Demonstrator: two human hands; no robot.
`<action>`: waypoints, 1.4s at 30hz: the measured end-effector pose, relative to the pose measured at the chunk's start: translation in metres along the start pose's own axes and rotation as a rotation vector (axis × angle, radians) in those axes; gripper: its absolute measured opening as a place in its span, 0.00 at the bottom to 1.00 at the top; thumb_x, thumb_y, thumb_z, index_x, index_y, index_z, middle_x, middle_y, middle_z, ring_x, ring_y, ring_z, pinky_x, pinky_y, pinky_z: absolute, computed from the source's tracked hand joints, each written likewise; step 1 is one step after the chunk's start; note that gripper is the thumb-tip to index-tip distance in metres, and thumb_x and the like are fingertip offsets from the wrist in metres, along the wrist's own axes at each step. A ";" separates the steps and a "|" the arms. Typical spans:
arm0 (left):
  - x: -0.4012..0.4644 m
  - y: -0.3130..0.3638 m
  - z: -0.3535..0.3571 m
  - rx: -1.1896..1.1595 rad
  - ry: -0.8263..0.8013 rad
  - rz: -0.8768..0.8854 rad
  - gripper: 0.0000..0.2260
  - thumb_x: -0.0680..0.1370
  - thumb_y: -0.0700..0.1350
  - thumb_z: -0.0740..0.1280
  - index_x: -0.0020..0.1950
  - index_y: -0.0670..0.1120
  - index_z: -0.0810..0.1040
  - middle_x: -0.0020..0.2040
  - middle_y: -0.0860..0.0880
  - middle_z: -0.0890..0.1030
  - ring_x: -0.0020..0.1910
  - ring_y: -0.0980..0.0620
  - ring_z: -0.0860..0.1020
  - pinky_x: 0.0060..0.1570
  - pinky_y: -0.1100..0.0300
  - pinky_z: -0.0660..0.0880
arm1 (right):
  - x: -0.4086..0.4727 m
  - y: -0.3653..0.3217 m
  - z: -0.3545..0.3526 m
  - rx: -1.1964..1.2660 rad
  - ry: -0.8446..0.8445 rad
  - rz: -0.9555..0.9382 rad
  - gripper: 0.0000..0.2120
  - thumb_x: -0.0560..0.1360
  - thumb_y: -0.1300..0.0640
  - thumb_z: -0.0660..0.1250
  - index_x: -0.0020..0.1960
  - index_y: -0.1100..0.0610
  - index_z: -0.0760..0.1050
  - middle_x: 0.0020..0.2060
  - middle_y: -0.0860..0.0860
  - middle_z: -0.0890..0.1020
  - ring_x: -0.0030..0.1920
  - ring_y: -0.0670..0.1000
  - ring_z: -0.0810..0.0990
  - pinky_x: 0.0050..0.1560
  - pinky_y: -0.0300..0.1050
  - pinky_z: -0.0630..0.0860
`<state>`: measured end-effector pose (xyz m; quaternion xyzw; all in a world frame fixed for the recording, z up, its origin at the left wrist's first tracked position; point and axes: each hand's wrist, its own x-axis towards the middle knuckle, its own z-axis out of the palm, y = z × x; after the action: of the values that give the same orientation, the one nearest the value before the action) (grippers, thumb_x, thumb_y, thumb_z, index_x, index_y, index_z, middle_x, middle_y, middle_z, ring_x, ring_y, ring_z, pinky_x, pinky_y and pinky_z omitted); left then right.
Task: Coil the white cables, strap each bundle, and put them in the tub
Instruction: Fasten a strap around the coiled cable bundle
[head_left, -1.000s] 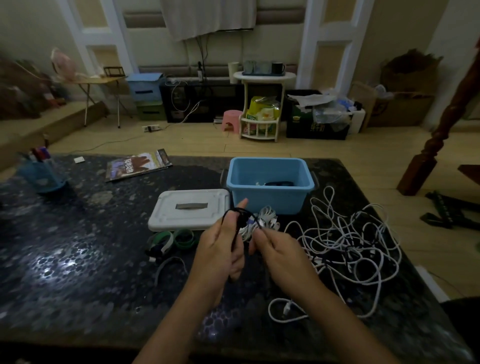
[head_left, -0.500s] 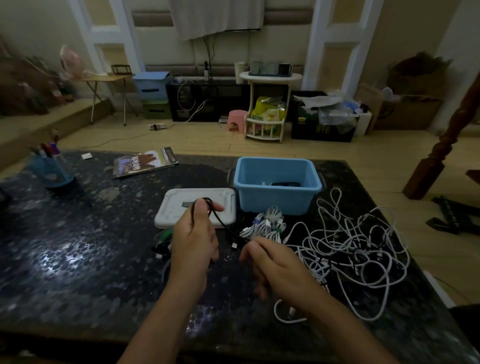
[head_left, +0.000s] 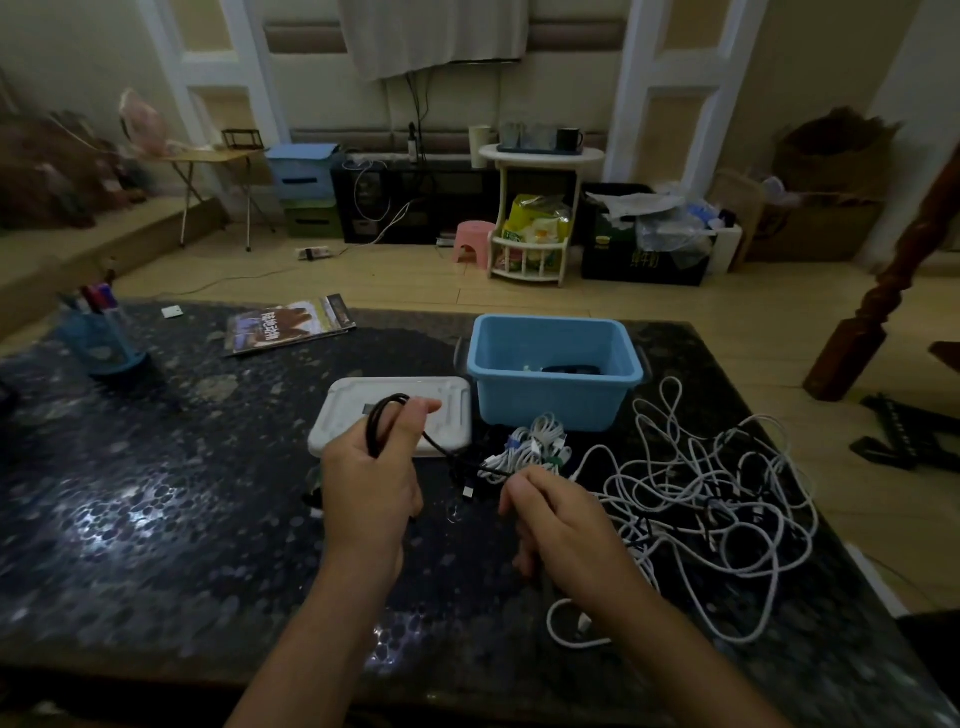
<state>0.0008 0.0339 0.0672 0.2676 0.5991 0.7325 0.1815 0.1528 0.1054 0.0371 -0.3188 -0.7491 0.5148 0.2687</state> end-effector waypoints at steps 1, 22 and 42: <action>0.001 -0.001 0.000 0.035 0.021 0.024 0.09 0.79 0.49 0.68 0.47 0.46 0.86 0.23 0.48 0.63 0.22 0.50 0.61 0.23 0.56 0.61 | 0.000 -0.001 0.000 0.002 0.010 -0.024 0.16 0.84 0.53 0.58 0.39 0.52 0.75 0.25 0.49 0.72 0.27 0.51 0.74 0.33 0.53 0.76; 0.005 -0.009 0.000 0.451 -0.086 0.159 0.18 0.84 0.51 0.59 0.39 0.43 0.75 0.32 0.52 0.75 0.33 0.60 0.74 0.35 0.68 0.68 | -0.002 0.007 0.002 -0.500 -0.269 -0.192 0.11 0.83 0.45 0.58 0.50 0.46 0.78 0.34 0.47 0.80 0.36 0.45 0.77 0.40 0.47 0.73; 0.001 -0.013 -0.002 0.649 -0.281 0.193 0.11 0.85 0.48 0.55 0.45 0.51 0.70 0.34 0.51 0.77 0.30 0.58 0.72 0.35 0.55 0.68 | -0.005 -0.014 -0.022 -0.465 -0.300 -0.320 0.05 0.81 0.50 0.64 0.48 0.43 0.77 0.39 0.38 0.77 0.43 0.40 0.77 0.44 0.37 0.71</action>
<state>-0.0018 0.0360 0.0548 0.4646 0.7414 0.4742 0.0979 0.1691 0.1115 0.0572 -0.1705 -0.9186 0.3221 0.1529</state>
